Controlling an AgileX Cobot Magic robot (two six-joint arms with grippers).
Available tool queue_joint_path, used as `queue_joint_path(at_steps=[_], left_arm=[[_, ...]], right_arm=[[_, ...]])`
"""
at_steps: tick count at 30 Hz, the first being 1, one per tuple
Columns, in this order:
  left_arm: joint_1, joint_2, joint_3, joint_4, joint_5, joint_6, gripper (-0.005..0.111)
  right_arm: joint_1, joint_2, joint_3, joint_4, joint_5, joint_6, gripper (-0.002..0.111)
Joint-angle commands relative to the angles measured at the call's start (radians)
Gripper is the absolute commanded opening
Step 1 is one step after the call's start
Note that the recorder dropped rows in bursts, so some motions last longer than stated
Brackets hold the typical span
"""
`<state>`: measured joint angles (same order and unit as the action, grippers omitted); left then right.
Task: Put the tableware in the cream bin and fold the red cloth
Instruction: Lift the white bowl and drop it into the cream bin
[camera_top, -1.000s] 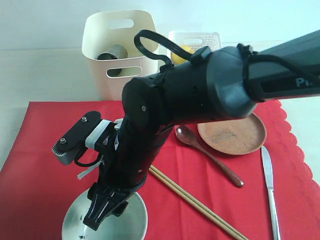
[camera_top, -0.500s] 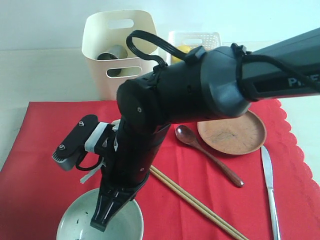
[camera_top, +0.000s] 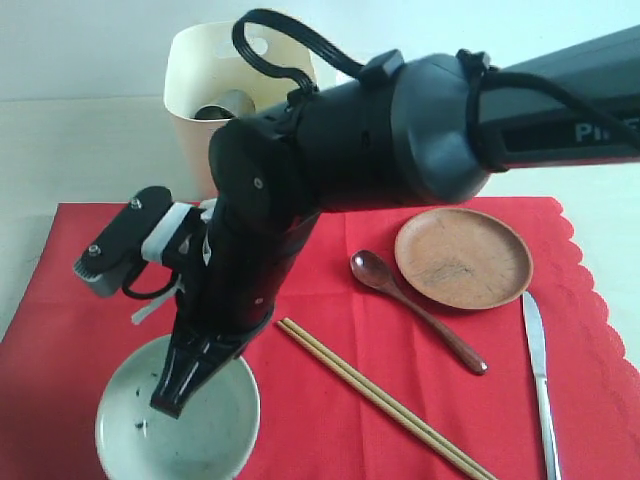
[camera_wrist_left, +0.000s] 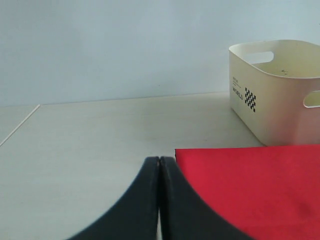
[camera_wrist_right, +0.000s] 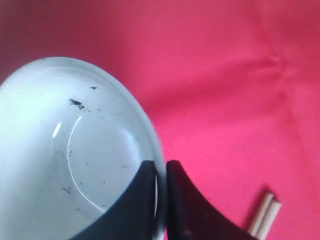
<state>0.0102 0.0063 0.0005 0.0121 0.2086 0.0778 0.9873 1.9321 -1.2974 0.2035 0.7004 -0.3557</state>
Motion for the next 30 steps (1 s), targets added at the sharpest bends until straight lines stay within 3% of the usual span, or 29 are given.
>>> queue_joint_path(at_steps=[1, 8, 18, 23, 26, 30], left_arm=[[0.001, -0.006, -0.001, 0.004, -0.007, -0.005, 0.0], [0.001, -0.006, -0.001, 0.004, -0.007, -0.005, 0.0], [0.001, -0.006, -0.001, 0.004, -0.007, -0.005, 0.0], [0.001, -0.006, -0.001, 0.004, -0.007, -0.005, 0.0], [0.001, -0.006, -0.001, 0.004, -0.007, -0.005, 0.0], [0.001, -0.006, -0.001, 0.004, -0.007, -0.005, 0.0]], right_arm=[[-0.018, -0.045, -0.084, -0.141, -0.017, 0.133, 0.0], [-0.104, -0.058, -0.218, -0.306, -0.046, 0.26, 0.0], [-0.326, -0.025, -0.267, -0.374, -0.469, 0.587, 0.0], [-0.39, 0.043, -0.267, -0.372, -0.586, 0.734, 0.002], [-0.396, 0.075, -0.269, -0.372, -0.588, 0.745, 0.017], [-0.396, 0.1, -0.269, -0.372, -0.621, 0.745, 0.05]])
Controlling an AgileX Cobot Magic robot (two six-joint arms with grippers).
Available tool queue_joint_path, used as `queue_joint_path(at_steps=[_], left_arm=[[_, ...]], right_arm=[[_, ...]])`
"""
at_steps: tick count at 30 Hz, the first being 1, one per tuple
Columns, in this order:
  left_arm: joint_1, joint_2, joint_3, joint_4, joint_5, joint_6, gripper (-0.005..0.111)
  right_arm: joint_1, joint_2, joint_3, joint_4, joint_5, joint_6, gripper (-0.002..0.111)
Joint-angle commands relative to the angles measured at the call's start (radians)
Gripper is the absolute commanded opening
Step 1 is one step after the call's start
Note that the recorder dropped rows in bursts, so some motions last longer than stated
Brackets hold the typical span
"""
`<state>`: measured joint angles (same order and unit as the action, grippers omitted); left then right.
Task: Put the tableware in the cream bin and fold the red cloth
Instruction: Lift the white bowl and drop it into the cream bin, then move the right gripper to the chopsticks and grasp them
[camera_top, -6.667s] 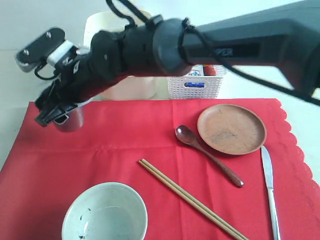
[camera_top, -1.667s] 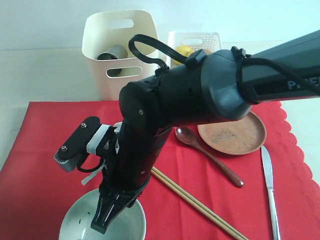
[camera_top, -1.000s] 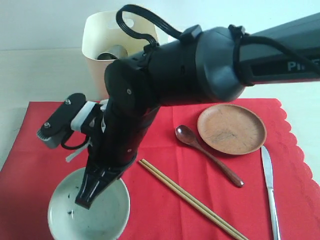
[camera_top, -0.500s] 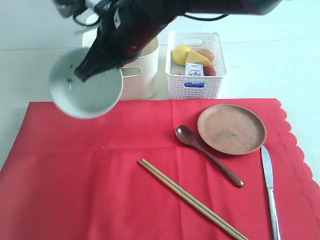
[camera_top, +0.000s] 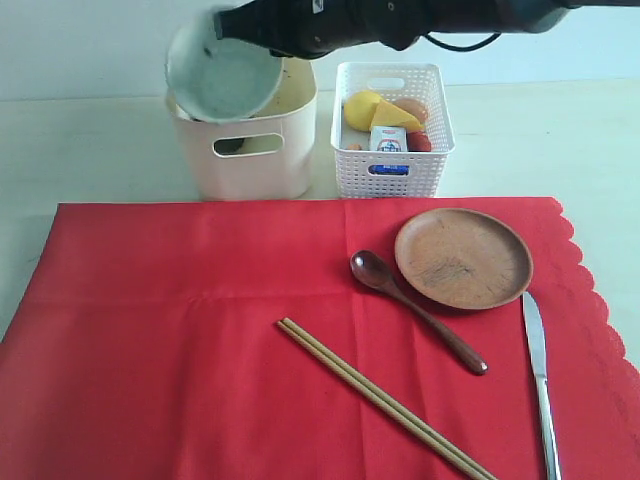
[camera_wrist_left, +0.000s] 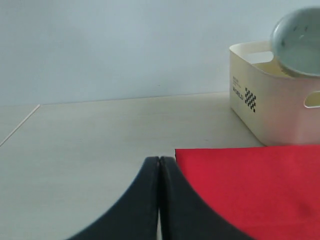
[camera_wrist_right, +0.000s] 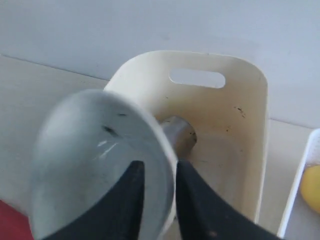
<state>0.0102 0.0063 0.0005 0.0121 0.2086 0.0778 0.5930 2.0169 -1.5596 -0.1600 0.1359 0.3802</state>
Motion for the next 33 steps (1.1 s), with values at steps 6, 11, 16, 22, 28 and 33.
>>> queue_joint_path(at_steps=[6, 11, 16, 22, 28, 33], left_arm=[[0.001, -0.006, -0.001, 0.004, -0.007, -0.005, 0.0], [0.001, -0.006, -0.001, 0.004, -0.007, -0.005, 0.0], [0.001, -0.006, -0.001, 0.004, -0.007, -0.005, 0.0], [0.001, -0.006, -0.001, 0.004, -0.007, -0.005, 0.0], [0.001, -0.006, -0.001, 0.004, -0.007, -0.005, 0.0], [0.001, -0.006, -0.001, 0.004, -0.007, -0.005, 0.0]], right_arm=[[0.0, -0.026, -0.007, -0.009, 0.095, -0.072, 0.08], [0.0, -0.125, 0.033, -0.08, 0.324, -0.137, 0.037], [0.0, -0.245, 0.239, -0.04, 0.215, -0.149, 0.0], [0.0, -0.446, 0.574, 0.002, -0.054, -0.151, 0.0], [0.0, -0.598, 0.645, 0.002, -0.097, -0.151, 0.0], [0.0, -0.661, 0.65, 0.002, -0.081, -0.151, 0.0]])
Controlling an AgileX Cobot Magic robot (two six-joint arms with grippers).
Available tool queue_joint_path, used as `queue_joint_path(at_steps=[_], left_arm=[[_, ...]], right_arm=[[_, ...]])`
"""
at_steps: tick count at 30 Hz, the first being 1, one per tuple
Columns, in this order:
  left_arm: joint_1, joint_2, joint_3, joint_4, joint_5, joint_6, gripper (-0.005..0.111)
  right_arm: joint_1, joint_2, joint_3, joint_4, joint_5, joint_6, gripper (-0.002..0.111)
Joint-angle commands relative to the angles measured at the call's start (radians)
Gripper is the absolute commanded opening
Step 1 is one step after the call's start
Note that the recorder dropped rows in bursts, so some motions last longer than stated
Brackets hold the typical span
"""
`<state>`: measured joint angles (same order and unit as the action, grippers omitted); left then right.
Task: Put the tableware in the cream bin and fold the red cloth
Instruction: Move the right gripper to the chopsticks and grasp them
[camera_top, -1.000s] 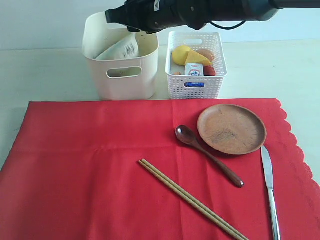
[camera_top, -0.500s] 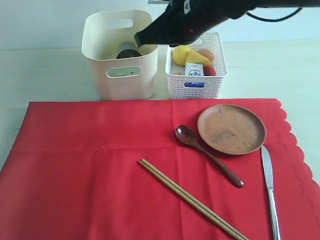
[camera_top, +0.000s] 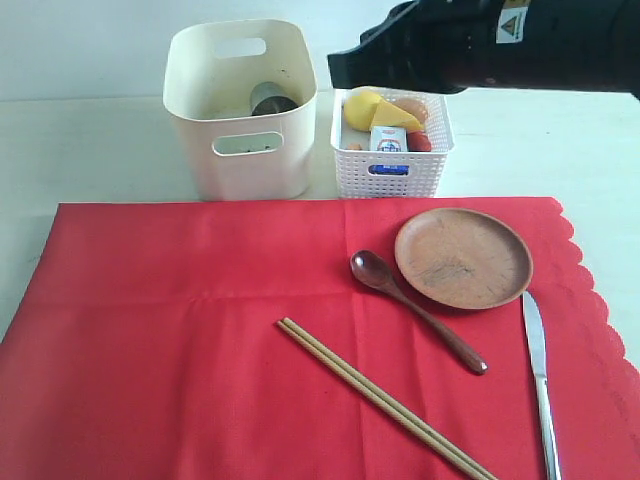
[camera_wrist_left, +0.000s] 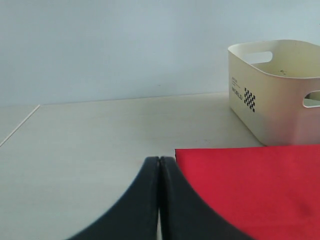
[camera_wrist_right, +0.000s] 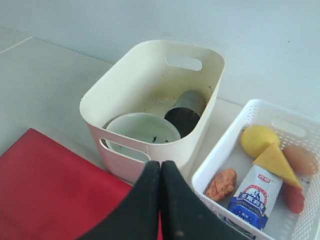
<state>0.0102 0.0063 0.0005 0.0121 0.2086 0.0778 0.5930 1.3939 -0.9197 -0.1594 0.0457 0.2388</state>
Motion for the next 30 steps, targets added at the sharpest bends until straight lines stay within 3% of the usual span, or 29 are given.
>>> queue_joint_path(at_steps=[1, 9, 15, 18, 21, 26, 30], left_arm=[[0.001, -0.006, -0.001, 0.004, -0.007, -0.005, 0.0], [0.001, -0.006, -0.001, 0.004, -0.007, -0.005, 0.0], [0.001, -0.006, -0.001, 0.004, -0.007, -0.005, 0.0], [0.001, -0.006, -0.001, 0.004, -0.007, -0.005, 0.0], [0.001, -0.006, -0.001, 0.004, -0.007, -0.005, 0.0], [0.001, -0.006, -0.001, 0.004, -0.007, -0.005, 0.0], [0.001, -0.006, -0.001, 0.004, -0.007, -0.005, 0.0]], right_arm=[[0.0, -0.049, 0.017, 0.001, 0.003, -0.01, 0.0], [0.0, -0.187, 0.154, 0.001, -0.148, 0.009, 0.0], [0.0, -0.286, 0.274, 0.001, -0.147, 0.082, 0.0], [0.0, -0.312, 0.32, 0.001, -0.086, 0.127, 0.0], [0.005, -0.294, 0.333, 0.029, 0.14, 0.122, 0.0], [0.185, -0.155, 0.333, 0.168, 0.209, -0.066, 0.0], [0.261, 0.023, 0.333, 0.168, 0.186, -0.055, 0.003]])
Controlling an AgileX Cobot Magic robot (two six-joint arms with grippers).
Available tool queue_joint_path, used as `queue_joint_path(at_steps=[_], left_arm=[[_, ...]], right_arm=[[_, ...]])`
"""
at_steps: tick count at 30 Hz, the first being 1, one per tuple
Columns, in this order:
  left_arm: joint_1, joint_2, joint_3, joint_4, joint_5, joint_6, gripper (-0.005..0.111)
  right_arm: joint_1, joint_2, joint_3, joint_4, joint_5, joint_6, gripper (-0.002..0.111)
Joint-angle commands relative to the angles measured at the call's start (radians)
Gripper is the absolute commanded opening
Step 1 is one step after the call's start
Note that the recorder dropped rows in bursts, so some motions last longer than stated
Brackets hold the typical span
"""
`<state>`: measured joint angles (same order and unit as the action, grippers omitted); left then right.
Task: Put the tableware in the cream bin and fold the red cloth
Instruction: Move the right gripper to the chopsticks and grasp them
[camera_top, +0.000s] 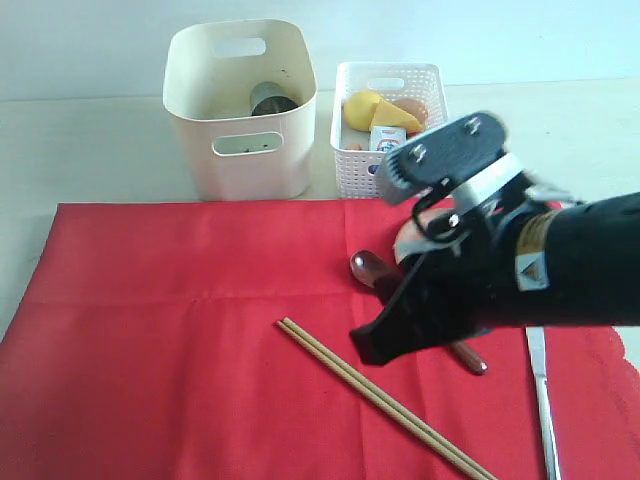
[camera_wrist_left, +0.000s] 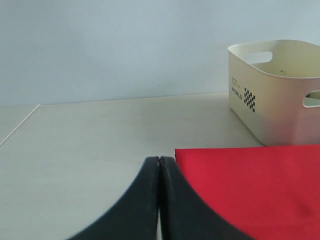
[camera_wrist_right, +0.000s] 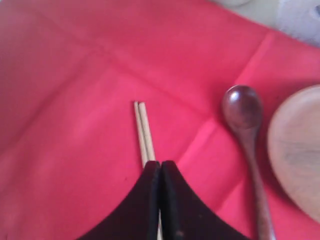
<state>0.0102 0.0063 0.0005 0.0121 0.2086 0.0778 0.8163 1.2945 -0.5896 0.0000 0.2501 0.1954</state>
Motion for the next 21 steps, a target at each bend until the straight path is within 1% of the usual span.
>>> queue_joint_path(at_steps=[1, 3, 4, 8, 10, 13, 21], left_arm=[[0.001, -0.006, -0.001, 0.004, -0.007, -0.005, 0.0], [0.001, -0.006, -0.001, 0.004, -0.007, -0.005, 0.0], [0.001, -0.006, -0.001, 0.004, -0.007, -0.005, 0.0], [0.001, -0.006, -0.001, 0.004, -0.007, -0.005, 0.0], [0.001, -0.006, -0.001, 0.004, -0.007, -0.005, 0.0], [0.001, -0.006, -0.001, 0.004, -0.007, -0.005, 0.0], [0.001, -0.006, -0.001, 0.004, -0.007, -0.005, 0.0]], right_arm=[[0.037, 0.159, 0.003, 0.008, -0.021, -0.012, 0.006], [0.037, 0.224, 0.003, 0.008, -0.032, -0.012, 0.014], [0.037, 0.27, 0.003, 0.008, -0.047, -0.012, 0.022], [0.037, 0.334, 0.003, 0.0, -0.084, -0.012, 0.041], [0.037, 0.36, 0.003, -0.015, -0.11, -0.016, 0.047], [0.037, 0.391, 0.003, -0.04, -0.171, -0.057, 0.049], [0.037, 0.45, -0.005, -0.04, -0.16, -0.074, 0.048]])
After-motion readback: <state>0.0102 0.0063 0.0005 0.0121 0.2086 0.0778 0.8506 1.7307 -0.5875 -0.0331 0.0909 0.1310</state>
